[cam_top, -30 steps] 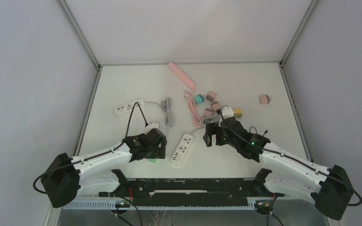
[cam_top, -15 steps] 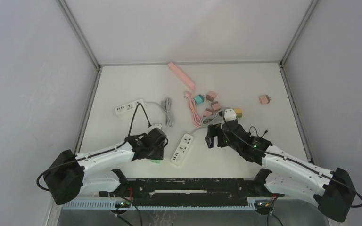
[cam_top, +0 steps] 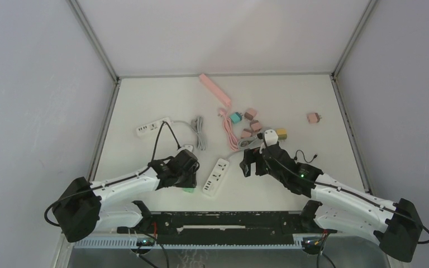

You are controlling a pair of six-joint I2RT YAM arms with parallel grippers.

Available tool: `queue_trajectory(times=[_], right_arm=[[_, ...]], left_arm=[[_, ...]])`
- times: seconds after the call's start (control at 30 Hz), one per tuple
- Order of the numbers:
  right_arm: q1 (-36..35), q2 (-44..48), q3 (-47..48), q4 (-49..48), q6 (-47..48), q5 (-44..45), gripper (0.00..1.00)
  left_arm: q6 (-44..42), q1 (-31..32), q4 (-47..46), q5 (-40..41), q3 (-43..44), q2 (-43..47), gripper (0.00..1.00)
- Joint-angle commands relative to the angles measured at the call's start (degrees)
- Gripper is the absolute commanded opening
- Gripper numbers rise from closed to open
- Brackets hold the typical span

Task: Insert the plug
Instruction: Pick up the plug from the center of the board.

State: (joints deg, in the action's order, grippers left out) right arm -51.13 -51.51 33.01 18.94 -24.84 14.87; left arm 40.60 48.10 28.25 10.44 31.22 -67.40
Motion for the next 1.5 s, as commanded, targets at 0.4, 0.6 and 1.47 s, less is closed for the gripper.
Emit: queue_trajectory(times=[0.4,0.6,1.47], right_arm=[[-5.4,3.5,0.2,-17.2,7.4,0.2,1.0],[-6.7,5.0,0.2,-23.3,13.3,-0.4,1.0],[-7.0,-6.6,2.2,-44.7,23.8,-5.3,0.98]], left_arm=[[12.9,-8.6,-9.9,-7.8,3.6,13.1,0.07],[24.4,-9.7,-17.3,-10.5,1.6,15.0,0.05],[51.0,-10.4,-36.5,-10.0,3.5,11.8,0.0]])
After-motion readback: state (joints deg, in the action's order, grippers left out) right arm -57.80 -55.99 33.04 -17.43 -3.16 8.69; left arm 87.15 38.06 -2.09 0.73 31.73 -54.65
